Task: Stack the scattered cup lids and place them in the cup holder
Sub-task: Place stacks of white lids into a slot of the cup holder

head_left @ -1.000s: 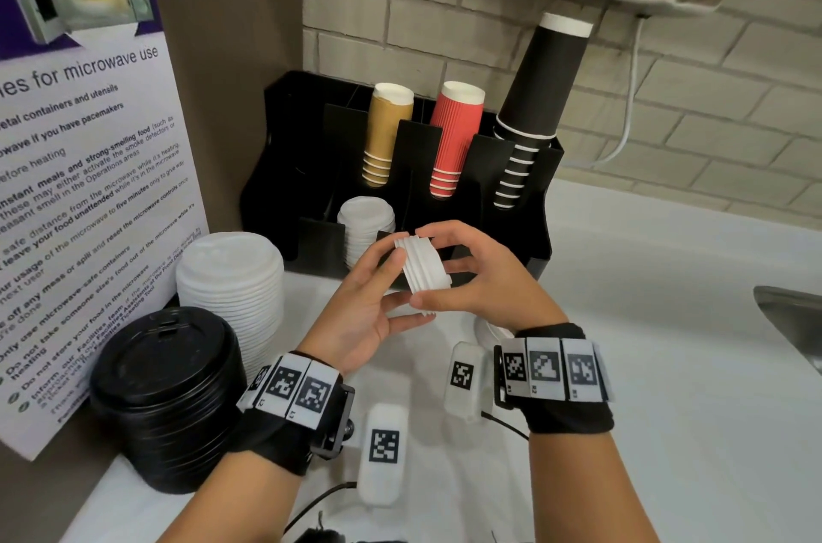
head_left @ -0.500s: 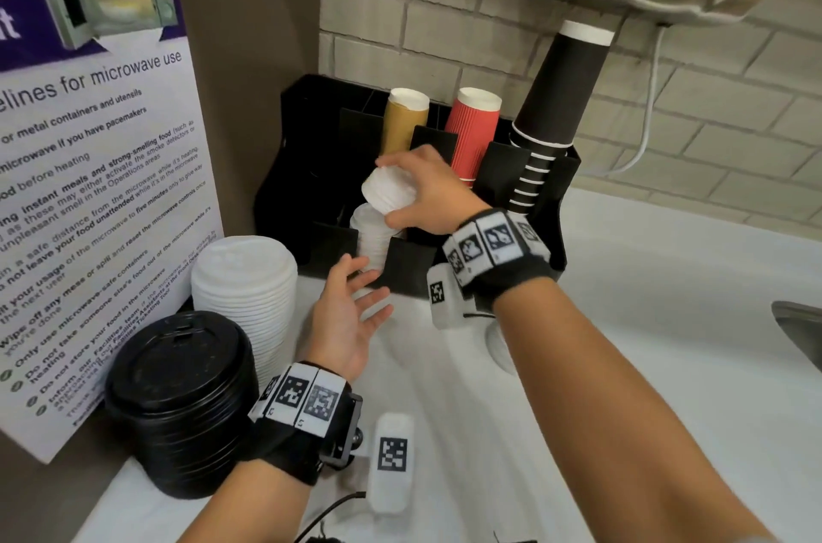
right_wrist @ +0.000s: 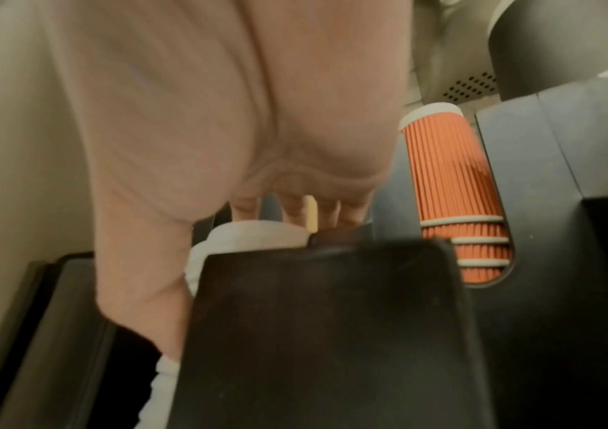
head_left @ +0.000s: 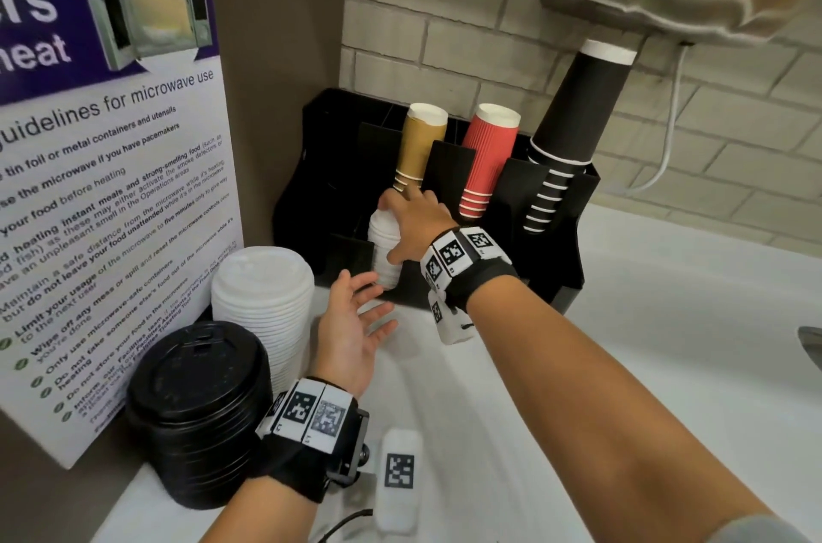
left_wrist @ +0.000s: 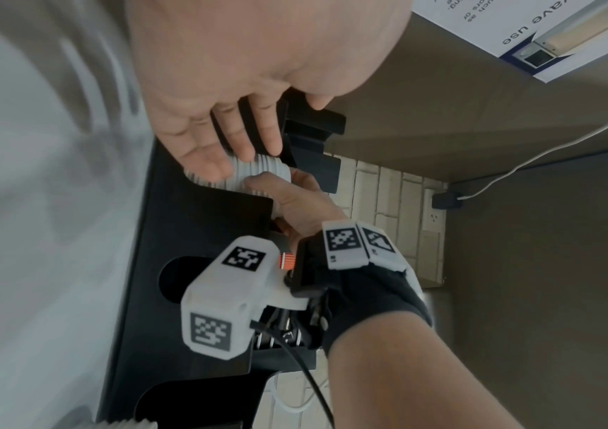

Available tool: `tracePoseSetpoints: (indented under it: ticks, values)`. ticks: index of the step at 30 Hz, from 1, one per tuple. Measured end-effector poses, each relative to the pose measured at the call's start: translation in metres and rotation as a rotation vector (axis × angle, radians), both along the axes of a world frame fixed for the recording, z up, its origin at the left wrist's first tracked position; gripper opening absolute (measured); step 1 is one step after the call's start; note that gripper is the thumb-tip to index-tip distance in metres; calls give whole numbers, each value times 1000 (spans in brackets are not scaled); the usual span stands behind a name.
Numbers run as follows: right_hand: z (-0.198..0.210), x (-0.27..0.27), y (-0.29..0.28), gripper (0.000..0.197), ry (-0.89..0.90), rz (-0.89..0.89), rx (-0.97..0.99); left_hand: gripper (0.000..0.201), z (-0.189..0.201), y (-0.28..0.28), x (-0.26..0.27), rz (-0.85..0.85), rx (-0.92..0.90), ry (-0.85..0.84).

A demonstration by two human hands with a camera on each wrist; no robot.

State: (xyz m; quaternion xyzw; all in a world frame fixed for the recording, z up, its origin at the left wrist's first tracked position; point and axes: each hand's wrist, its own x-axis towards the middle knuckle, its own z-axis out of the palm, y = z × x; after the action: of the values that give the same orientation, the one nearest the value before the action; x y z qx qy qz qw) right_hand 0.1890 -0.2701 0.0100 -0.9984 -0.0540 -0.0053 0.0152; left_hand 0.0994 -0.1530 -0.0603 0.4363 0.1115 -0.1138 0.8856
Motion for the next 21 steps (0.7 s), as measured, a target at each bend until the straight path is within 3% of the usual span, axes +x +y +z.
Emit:
tracePoseSetpoints:
  ticks: [5,12,15,18,21]
  values:
    - [-5,-8,8,74,-86,-81,-204,36,0,-2,-1,-12,4,-3]
    - [-6,-16,9,73,-65,-122,-96,37,1,-2,-1,-27,18,-16]
    - [6,-25,1,69,-129,-100,73,37,2,-1,-1,-40,22,-20]
    - [18,-45,-19,61,-227,-126,361,38,2,1,1,-62,15,-30]
    - [21,-79,-56,41,-348,-224,638,38,0,3,3,-76,14,-40]
